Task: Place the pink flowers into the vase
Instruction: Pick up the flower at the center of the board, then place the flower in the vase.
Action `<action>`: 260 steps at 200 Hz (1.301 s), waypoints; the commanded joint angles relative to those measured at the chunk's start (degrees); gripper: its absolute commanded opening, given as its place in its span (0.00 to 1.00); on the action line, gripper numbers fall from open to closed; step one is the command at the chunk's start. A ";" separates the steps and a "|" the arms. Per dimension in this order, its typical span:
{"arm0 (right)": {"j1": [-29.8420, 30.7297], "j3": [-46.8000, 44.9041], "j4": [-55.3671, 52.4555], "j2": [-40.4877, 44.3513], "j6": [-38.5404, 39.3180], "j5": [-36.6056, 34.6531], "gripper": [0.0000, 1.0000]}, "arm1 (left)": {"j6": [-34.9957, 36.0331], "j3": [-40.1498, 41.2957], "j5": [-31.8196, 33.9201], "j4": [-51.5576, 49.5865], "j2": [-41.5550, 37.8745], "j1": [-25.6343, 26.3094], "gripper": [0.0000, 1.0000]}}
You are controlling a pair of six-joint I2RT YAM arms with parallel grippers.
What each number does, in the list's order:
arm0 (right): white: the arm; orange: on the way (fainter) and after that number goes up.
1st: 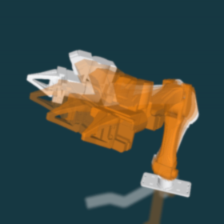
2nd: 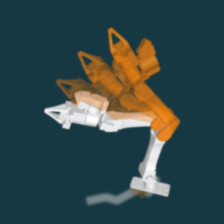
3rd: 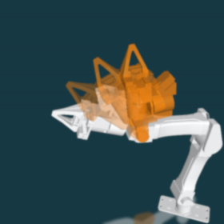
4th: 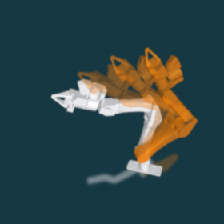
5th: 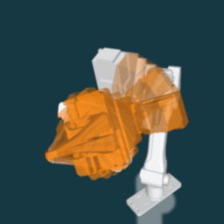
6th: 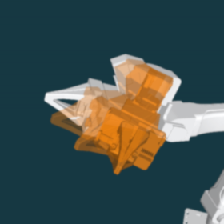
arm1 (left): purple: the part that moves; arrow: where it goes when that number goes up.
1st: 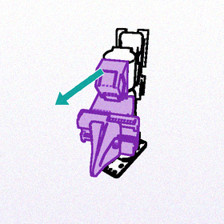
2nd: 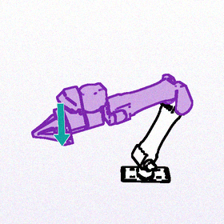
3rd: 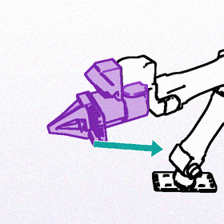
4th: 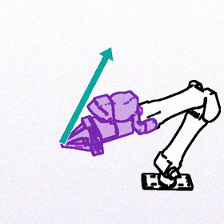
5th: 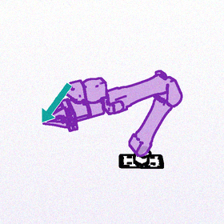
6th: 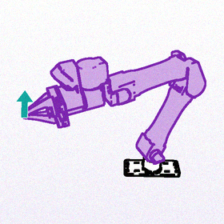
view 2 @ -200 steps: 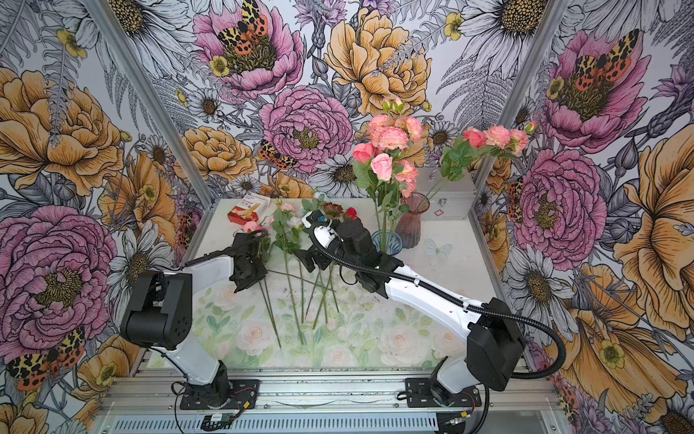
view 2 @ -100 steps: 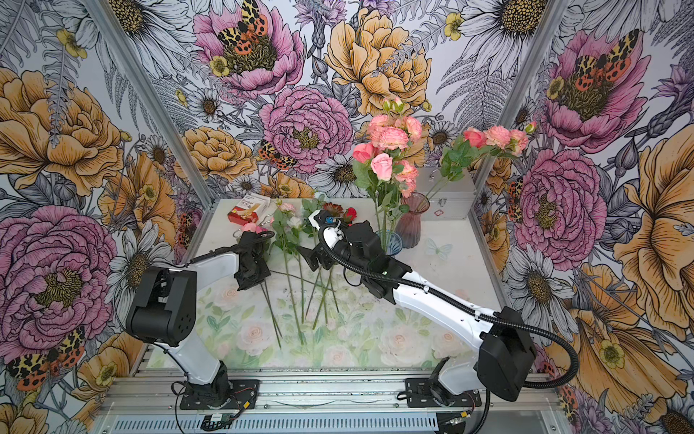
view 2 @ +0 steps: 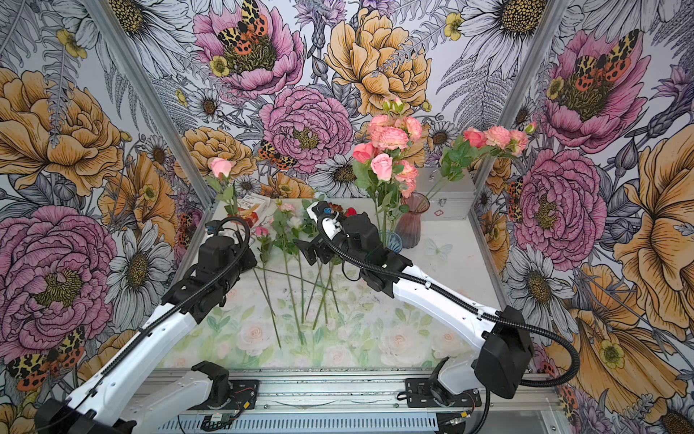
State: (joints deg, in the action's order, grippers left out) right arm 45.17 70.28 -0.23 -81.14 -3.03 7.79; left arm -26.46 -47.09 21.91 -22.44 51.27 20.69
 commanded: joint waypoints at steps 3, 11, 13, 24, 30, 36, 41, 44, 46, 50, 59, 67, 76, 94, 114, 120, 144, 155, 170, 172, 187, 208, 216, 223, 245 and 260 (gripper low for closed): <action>-1.13 1.81 -0.12 -0.47 -2.94 1.98 0.97 | 3.07 3.80 -1.57 11.17 -4.32 -1.22 0.00; -1.06 2.40 -0.19 -1.12 -3.63 3.26 0.95 | 2.23 4.19 -2.30 12.04 -4.68 -1.94 0.00; -1.05 2.51 -0.27 -1.30 -3.78 3.58 0.95 | 2.03 4.13 -2.48 12.13 -4.64 -2.14 0.00; -1.03 3.31 -0.73 -2.15 -4.29 5.40 0.92 | 1.00 3.47 -4.36 12.35 -3.89 -3.49 0.00; -0.95 3.37 -0.69 -2.49 -4.53 6.47 0.90 | 0.68 3.04 -5.58 12.70 -3.31 -4.01 0.00; -0.91 3.24 -0.50 -2.81 -4.90 7.25 0.88 | 0.09 2.40 -6.55 12.77 -2.67 -4.41 0.00; -0.89 3.01 -0.12 -3.03 -5.27 8.05 0.88 | -0.40 1.92 -7.57 13.04 -2.22 -4.53 0.00; -0.95 2.95 0.12 -3.17 -5.52 8.56 0.87 | -0.65 1.76 -8.12 13.36 -1.96 -4.67 0.00; -0.85 2.87 0.27 -3.26 -5.64 8.91 0.87 | -0.86 1.68 -8.49 13.62 -1.78 -4.69 0.00; -0.81 2.70 0.64 -3.52 -6.06 9.67 0.86 | -1.35 1.48 -9.14 14.12 -1.50 -4.69 0.00; -0.76 2.58 1.34 -4.22 -6.76 11.36 0.84 | -2.52 0.90 -11.23 15.12 -0.64 -4.60 0.00; -0.62 2.75 1.59 -4.97 -7.22 12.58 0.82 | -3.57 0.53 -12.10 15.88 0.06 -4.31 0.00; -0.36 3.06 1.74 -5.73 -7.52 13.70 0.80 | -4.39 0.26 -12.76 17.17 0.77 -3.74 0.00; -0.01 4.00 1.83 -7.20 -8.02 15.34 0.75 | -5.63 -0.98 -14.13 19.03 2.35 -2.54 0.00; -0.01 5.79 1.76 -9.16 -8.88 18.37 0.68 | -7.20 -2.12 -14.70 20.27 3.57 -1.01 0.00; -0.08 6.44 1.77 -9.74 -9.08 18.88 0.65 | -7.80 -2.10 -14.90 20.84 3.72 -0.83 0.00; -0.08 7.37 2.61 -11.28 -10.22 20.19 0.60 | -9.14 -1.73 -14.91 22.78 3.84 0.98 0.00; -0.03 7.39 3.52 -11.49 -10.99 20.61 0.59 | -9.14 -1.79 -14.62 22.98 4.01 1.68 0.00; -0.08 7.89 4.27 -12.13 -11.78 21.40 0.58 | -9.57 -1.35 -14.61 23.65 4.04 2.23 0.00; -0.08 7.97 4.27 -12.33 -11.81 21.63 0.57 | -9.68 -1.32 -14.66 23.73 3.96 2.31 0.00; -0.07 9.27 3.64 -13.58 -12.07 22.41 0.52 | -10.40 -0.61 -14.58 25.12 3.93 2.96 0.00; 1.41 9.88 3.82 -14.56 -12.54 22.80 0.49 | -10.75 -0.38 -14.70 26.50 4.21 3.94 0.00; 1.44 10.06 3.99 -14.79 -12.84 22.92 0.48 | -10.76 -0.45 -14.70 26.65 4.37 4.38 0.00; 1.43 10.30 4.10 -14.91 -13.01 23.15 0.47 | -10.76 -0.39 -14.63 26.81 4.39 4.72 0.00; 1.44 10.92 4.08 -15.35 -13.19 23.39 0.46 | -11.17 0.06 -14.53 27.61 4.46 5.71 0.00; 1.41 11.02 4.02 -15.37 -13.07 23.29 0.44 | -11.27 0.30 -14.53 27.88 4.54 6.32 0.00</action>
State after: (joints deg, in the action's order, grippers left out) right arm 46.48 79.05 2.44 -95.83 -15.49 29.91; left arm -36.95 -47.59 8.23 3.05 55.59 25.87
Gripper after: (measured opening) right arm 0.451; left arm 0.060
